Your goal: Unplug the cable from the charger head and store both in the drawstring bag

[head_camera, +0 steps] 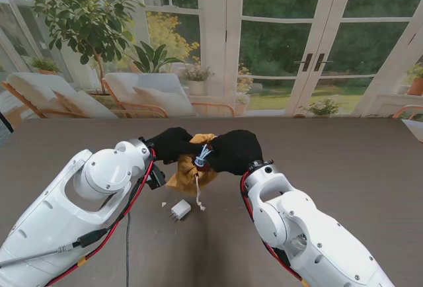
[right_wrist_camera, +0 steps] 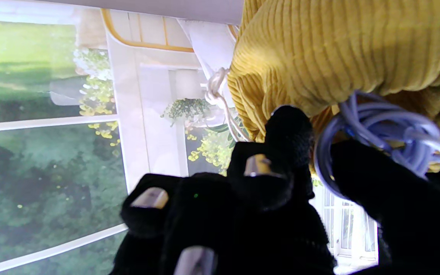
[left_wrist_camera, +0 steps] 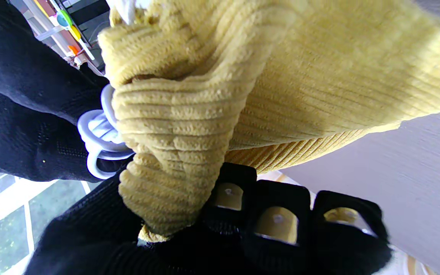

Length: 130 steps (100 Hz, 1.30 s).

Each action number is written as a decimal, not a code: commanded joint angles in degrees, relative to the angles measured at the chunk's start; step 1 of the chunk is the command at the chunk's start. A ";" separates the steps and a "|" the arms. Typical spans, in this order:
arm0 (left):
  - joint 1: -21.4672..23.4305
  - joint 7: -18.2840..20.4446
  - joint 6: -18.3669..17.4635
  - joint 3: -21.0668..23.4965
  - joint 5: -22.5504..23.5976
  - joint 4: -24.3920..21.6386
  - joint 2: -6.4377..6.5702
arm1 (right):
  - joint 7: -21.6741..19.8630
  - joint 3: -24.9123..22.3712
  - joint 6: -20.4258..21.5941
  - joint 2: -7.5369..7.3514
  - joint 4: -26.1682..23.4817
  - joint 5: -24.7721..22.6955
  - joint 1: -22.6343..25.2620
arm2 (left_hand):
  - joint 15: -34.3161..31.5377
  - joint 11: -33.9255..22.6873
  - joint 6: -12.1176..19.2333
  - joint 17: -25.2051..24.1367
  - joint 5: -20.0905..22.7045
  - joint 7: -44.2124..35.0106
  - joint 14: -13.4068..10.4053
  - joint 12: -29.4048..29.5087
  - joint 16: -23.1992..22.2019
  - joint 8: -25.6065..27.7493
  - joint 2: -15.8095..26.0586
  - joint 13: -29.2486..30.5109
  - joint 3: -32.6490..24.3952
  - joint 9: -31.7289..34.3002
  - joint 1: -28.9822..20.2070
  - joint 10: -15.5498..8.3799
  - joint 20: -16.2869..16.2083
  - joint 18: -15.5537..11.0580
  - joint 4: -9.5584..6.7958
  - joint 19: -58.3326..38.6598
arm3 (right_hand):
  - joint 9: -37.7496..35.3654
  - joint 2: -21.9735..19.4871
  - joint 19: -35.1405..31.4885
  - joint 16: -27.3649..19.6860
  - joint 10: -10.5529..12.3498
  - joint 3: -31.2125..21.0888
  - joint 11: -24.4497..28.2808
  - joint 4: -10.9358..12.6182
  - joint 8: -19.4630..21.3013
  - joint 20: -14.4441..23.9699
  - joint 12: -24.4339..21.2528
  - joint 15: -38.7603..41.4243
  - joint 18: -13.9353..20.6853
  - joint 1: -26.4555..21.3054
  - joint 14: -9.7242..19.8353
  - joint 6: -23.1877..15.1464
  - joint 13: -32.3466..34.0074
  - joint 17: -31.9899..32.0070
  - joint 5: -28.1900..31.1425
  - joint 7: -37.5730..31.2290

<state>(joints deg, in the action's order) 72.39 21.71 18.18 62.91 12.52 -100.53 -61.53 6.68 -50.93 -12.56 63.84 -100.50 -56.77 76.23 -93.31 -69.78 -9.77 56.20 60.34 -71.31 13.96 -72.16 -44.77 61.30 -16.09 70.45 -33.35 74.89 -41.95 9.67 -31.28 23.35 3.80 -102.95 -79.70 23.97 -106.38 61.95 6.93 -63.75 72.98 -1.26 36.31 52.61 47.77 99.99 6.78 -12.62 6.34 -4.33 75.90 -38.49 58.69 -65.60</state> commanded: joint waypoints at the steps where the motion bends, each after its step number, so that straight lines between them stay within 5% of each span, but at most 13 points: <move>1: 0.15 0.93 -0.21 0.22 -0.47 -0.36 -0.17 | -0.81 -0.03 0.40 -0.08 -0.47 -0.48 -0.06 | -4.82 -1.40 -7.39 1.32 0.36 -0.45 -8.23 -0.88 0.30 0.57 2.56 2.40 0.65 2.16 -2.48 -3.71 -0.65 -0.82 -1.70 -10.10 | -3.35 2.22 -12.81 -0.65 -4.27 2.33 -0.76 -1.13 -1.83 -2.26 0.62 0.68 9.81 0.40 12.94 2.76 0.16 -32.08 -2.75 0.58; 36: 0.65 0.77 -0.27 0.60 -1.64 -0.64 -0.27 | -0.99 -0.16 1.21 -0.41 -0.69 -2.64 -0.18 | -4.79 -1.18 -7.36 1.33 0.48 -0.32 -8.23 -1.18 0.24 0.57 2.52 2.41 0.60 2.19 -2.46 -3.59 -0.82 -0.81 -1.66 -10.04 | -2.80 9.41 -10.56 -3.16 -2.41 3.46 -13.11 -1.74 -5.45 -3.47 -0.97 -0.64 9.53 -0.09 15.32 3.76 0.29 -31.70 -14.12 4.26; 43: 0.79 0.76 -0.05 0.71 -2.15 -0.72 -0.31 | -1.22 -0.19 1.29 -0.49 -0.80 -2.96 -0.21 | -4.77 -1.13 -7.41 1.33 0.45 -0.27 -8.15 -1.26 0.22 0.58 2.49 2.40 0.53 2.17 -2.58 -3.56 -0.87 -0.81 -1.67 -10.02 | -2.89 9.95 -9.98 -4.54 -2.18 4.88 -17.53 -0.10 -0.25 -3.88 0.65 -0.72 9.40 1.01 15.69 3.81 0.25 -31.60 -15.40 6.90; 78: 0.97 1.28 -0.72 0.70 -3.40 -0.55 -0.26 | -1.72 -0.22 1.06 -0.63 -1.49 -3.75 0.14 | -4.65 -0.86 -7.49 1.21 0.34 -0.11 -7.66 -1.60 0.11 0.64 2.54 2.40 0.70 2.19 -2.63 -3.29 -1.00 -0.77 -1.61 -9.88 | 1.14 11.99 -7.92 -6.20 -2.47 10.95 -24.09 -1.14 0.27 -5.02 3.56 -3.50 8.68 1.87 16.29 3.17 0.29 -31.18 -18.93 8.29; 101: 1.73 0.97 -1.39 1.36 -3.31 -0.64 -0.28 | -4.58 -0.94 0.70 -0.98 -2.17 -3.68 0.41 | -4.63 -0.67 -7.69 1.15 0.31 0.03 -7.66 -1.75 0.07 0.64 2.41 2.40 0.71 2.16 -2.73 -3.14 -1.07 -0.76 -1.61 -9.81 | 8.71 8.65 -5.62 -9.63 -4.38 17.45 -25.50 -1.32 -0.83 -6.46 4.59 -7.14 5.39 3.89 13.19 4.55 0.29 -30.55 -23.89 11.83; 130: 1.96 1.22 -2.83 1.73 -3.93 -0.12 -0.24 | -9.54 -0.86 -2.95 -1.40 -3.62 -3.66 0.68 | -4.44 -0.36 -7.80 0.93 0.29 0.14 -7.28 -1.98 0.05 0.62 2.34 2.38 0.65 2.14 -2.67 -2.78 -1.13 -0.69 -1.58 -9.63 | 16.13 6.20 -2.36 -13.77 -7.41 16.60 -28.29 -0.47 -5.93 -7.99 2.68 -10.73 0.05 8.06 8.33 8.63 0.16 -29.60 -28.12 19.29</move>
<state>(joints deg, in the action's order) 74.26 21.75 15.76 64.43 9.04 -100.69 -61.58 -1.12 -51.98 -14.62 62.55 -103.29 -60.19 76.42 -93.31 -69.50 -9.77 56.11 60.31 -71.31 13.96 -73.01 -44.77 61.30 -16.08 70.43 -32.73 74.89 -42.56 9.67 -31.98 23.37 3.80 -102.95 -65.35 31.10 -106.39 49.10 3.40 -48.81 45.33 -1.66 31.64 45.74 51.26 89.21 8.09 -7.60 11.19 2.59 74.89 -38.61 32.74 -47.89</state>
